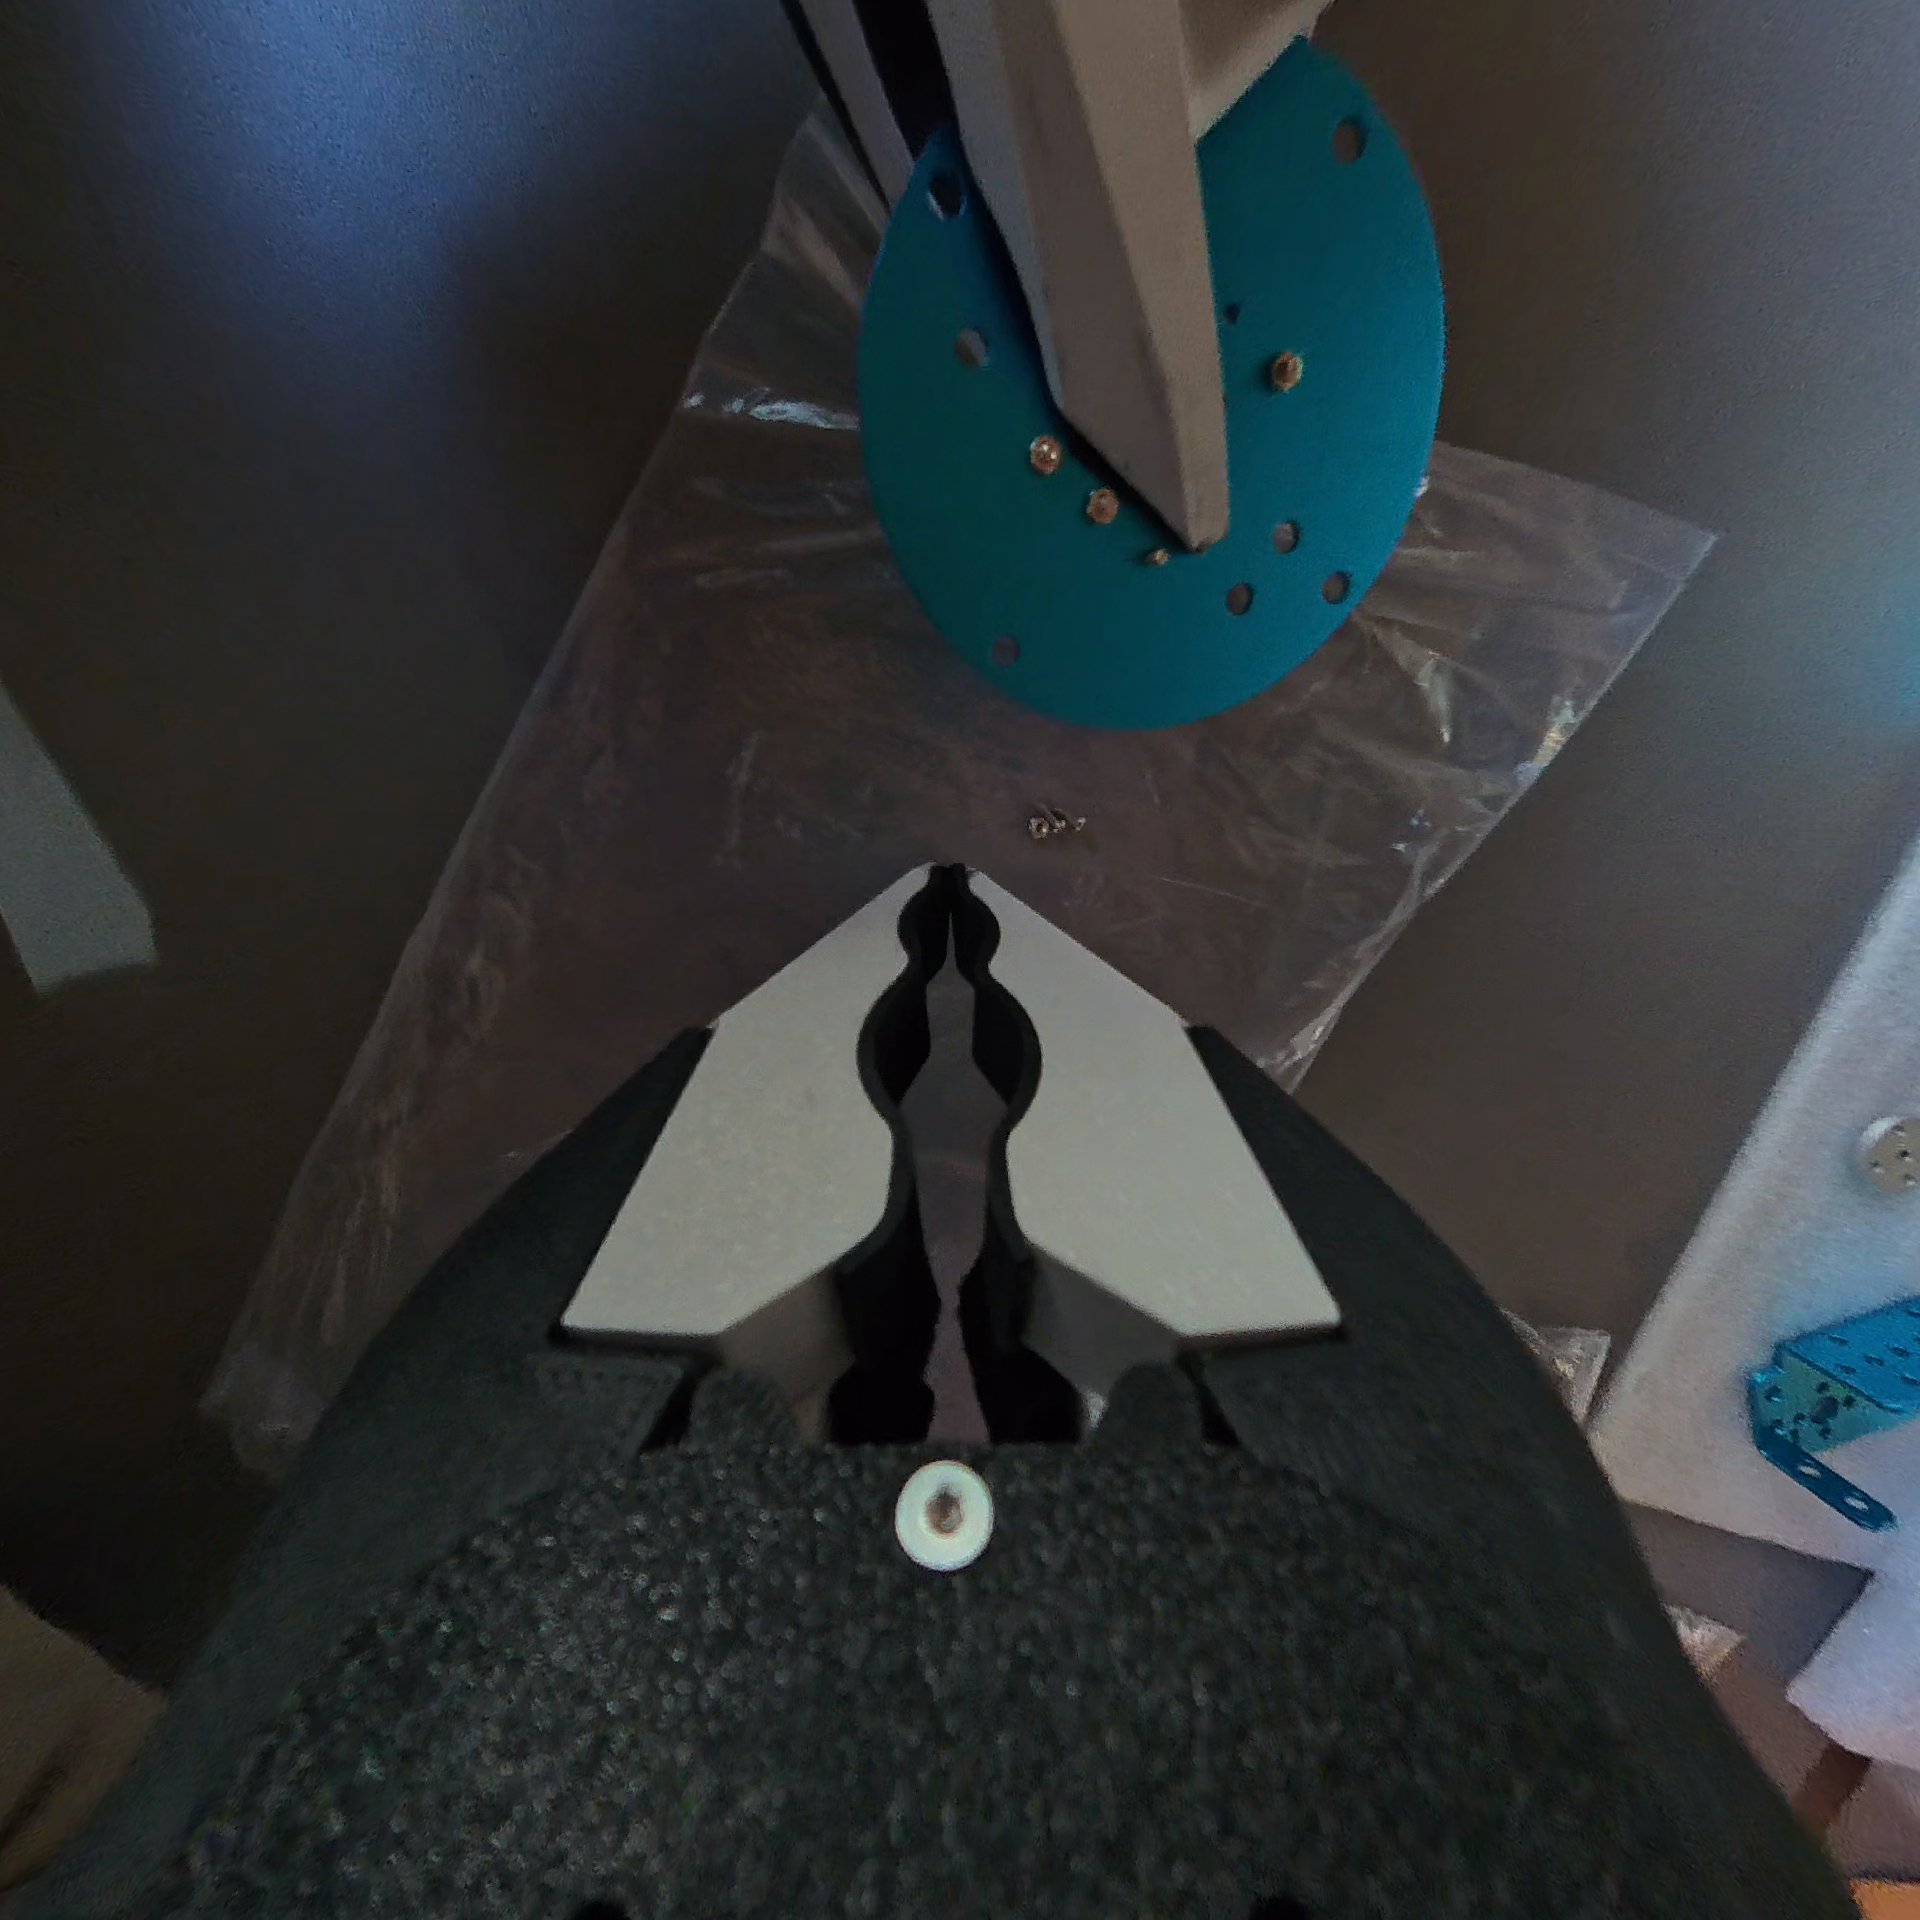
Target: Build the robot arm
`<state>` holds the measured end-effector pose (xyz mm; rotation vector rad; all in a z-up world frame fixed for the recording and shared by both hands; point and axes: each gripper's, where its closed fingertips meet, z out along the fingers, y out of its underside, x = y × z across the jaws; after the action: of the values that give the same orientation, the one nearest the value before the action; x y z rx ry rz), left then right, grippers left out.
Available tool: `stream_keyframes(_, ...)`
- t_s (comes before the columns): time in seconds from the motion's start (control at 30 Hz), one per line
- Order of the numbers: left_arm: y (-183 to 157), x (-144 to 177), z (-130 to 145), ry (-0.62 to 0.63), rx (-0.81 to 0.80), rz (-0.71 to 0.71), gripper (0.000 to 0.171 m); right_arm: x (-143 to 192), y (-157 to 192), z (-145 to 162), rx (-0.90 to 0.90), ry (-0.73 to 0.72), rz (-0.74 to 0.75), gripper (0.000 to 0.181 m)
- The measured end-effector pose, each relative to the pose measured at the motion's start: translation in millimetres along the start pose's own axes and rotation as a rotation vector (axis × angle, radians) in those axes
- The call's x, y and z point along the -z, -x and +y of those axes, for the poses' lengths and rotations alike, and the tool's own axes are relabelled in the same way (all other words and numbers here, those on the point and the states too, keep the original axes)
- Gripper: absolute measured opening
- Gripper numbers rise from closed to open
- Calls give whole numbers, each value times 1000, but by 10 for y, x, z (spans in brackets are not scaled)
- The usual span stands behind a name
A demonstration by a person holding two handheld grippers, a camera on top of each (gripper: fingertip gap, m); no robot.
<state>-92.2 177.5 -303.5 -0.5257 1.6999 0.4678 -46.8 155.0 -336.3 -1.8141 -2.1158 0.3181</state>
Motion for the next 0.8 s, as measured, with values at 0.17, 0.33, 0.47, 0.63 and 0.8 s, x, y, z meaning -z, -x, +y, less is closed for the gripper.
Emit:
stream_keyframes(0.17, -9, -2, 2, 1, 0, 6, 2, -41, 42, 90, -37, 52, -31, 0)
stream_keyframes(0.33, 9, 2, 17, 4, -1, 1, 2, -64, 143, 29, -41, 35, -84, 7)
stream_keyframes(0.47, 7, 0, 27, 7, 2, 4, 2, -66, 154, 37, -12, 56, -58, 6)
stream_keyframes(0.63, 7, 2, 16, 5, 0, 5, 2, -112, 147, 40, 2, 73, -54, 5)
stream_keyframes(0.8, 6, 1, 12, 4, -3, 5, 2, -117, 144, 36, 18, 74, -41, 2)
